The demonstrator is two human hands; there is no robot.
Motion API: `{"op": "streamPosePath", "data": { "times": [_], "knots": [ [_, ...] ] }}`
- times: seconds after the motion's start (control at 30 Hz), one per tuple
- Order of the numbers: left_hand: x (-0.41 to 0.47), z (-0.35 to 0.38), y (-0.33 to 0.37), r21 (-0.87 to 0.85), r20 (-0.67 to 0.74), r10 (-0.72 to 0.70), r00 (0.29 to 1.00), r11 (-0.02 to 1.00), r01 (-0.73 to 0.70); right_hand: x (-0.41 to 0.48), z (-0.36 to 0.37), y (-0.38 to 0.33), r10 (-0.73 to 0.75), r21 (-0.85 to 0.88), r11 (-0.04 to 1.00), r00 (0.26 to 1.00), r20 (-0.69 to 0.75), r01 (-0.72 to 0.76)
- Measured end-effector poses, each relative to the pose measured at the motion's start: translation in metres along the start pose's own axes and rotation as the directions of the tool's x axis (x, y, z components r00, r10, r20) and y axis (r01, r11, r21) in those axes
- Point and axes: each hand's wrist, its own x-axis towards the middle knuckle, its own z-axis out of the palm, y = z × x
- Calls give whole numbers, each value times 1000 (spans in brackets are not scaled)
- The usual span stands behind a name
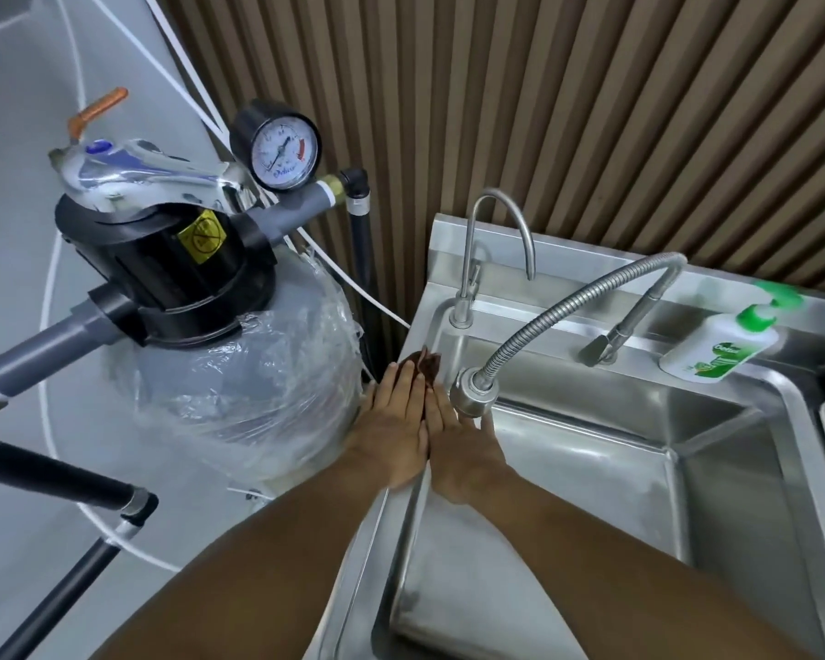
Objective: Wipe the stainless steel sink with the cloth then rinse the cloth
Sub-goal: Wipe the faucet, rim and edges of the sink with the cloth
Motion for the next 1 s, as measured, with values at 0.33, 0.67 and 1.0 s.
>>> {"op": "streamPosePath", "data": {
  "times": [0.33, 0.67, 1.0],
  "knots": [
    [-73, 18, -1, 22, 47, 34, 998, 999, -35, -61, 36, -34, -12, -13, 1000, 1000, 0, 12],
    [-168, 45, -28, -32, 116, 221, 968, 975, -218, -133, 80, -90, -95, -7, 995, 976, -198, 95],
    [-209, 10, -31, -719, 64, 318, 946, 672, -177, -196, 60, -90, 165, 676, 734, 951, -263, 59]
  ]
}}
